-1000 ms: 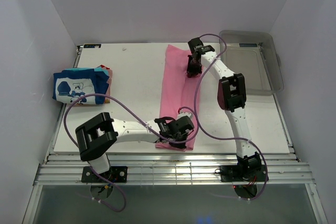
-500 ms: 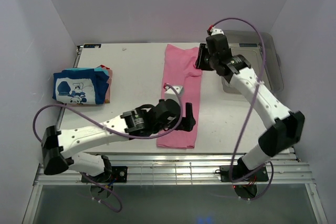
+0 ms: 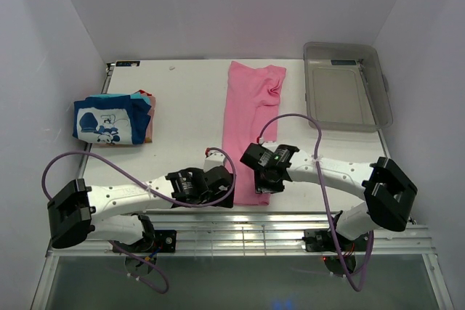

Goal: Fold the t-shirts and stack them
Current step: Grab the bottom of the folded rectangular tshirt with both arms, then fold the folded rectangular tshirt in 1/3 of the way

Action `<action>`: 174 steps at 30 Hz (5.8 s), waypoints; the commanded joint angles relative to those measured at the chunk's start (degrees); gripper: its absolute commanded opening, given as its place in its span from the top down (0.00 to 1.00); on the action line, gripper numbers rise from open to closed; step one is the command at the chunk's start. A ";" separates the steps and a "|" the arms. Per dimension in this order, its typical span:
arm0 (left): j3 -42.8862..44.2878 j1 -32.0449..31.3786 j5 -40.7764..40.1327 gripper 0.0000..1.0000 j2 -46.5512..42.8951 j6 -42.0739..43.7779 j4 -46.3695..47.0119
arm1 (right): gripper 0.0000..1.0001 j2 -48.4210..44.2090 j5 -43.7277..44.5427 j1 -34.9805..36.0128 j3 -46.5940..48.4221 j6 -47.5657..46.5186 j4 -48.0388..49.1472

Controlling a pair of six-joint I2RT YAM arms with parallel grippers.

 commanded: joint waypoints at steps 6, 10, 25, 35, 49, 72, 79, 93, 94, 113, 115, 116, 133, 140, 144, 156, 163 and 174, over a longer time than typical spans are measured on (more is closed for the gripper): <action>-4.44 0.99 2.61 0.02 -0.21 3.58 11.50 | 0.54 1.66 2.55 3.33 0.53 10.01 -2.04; -6.20 1.26 3.05 0.02 0.83 4.11 13.18 | 0.54 0.35 1.76 3.51 -3.33 10.89 0.77; -8.23 1.79 2.44 0.02 3.48 3.94 15.55 | 0.55 0.61 0.88 3.60 -7.82 10.01 6.58; -8.31 1.87 3.49 0.48 9.27 2.89 14.58 | 0.76 1.93 -1.14 3.68 -10.28 9.39 9.12; -11.74 0.12 9.11 1.00 4.02 -1.77 11.78 | 0.92 1.75 -2.63 15.10 -10.20 15.54 3.25; 14.60 18.65 11.57 1.00 15.06 13.69 8.69 | 0.92 1.39 13.89 -0.87 7.02 5.37 -4.95; 25.32 24.37 13.86 1.00 25.69 18.96 10.01 | 0.92 6.76 15.30 -8.87 13.17 -3.43 -1.96; 50.19 33.68 17.73 1.00 42.31 25.56 6.41 | 0.92 19.94 13.36 -22.76 30.66 -16.44 -0.01; 51.35 34.13 17.99 1.00 43.46 25.82 6.15 | 0.92 21.34 13.28 -23.38 31.72 -16.88 -0.01; 67.44 38.00 8.70 0.25 51.14 30.22 3.51 | 0.51 35.33 12.66 -32.09 51.49 -25.50 1.39; 67.10 37.91 8.15 0.22 48.67 29.96 3.60 | 0.35 31.66 12.22 -32.00 51.07 -26.28 3.14; 66.75 37.82 8.41 0.22 47.35 29.00 3.60 | 0.34 30.42 11.44 -32.00 49.50 -26.81 4.11; 43.37 25.17 22.39 1.00 43.37 16.07 13.09 | 0.92 30.13 -13.26 -29.36 38.67 -22.42 10.53; 38.19 24.02 22.92 1.00 46.46 16.15 15.55 | 0.92 34.09 -14.59 -29.27 42.18 -22.16 10.97; 33.72 23.32 22.65 1.00 45.15 15.81 16.77 | 0.92 37.60 -14.50 -29.27 44.55 -21.98 10.54; 18.50 19.45 23.09 1.00 34.95 11.41 20.64 | 0.92 45.16 -13.10 -29.45 51.15 -22.77 8.60; 12.25 16.38 23.18 1.00 28.36 9.30 21.62 | 0.92 43.94 -9.32 -29.62 52.73 -23.12 7.81; 17.42 11.63 18.91 1.00 19.49 8.15 17.24 | 0.72 21.84 -2.37 -27.18 43.20 -22.43 6.58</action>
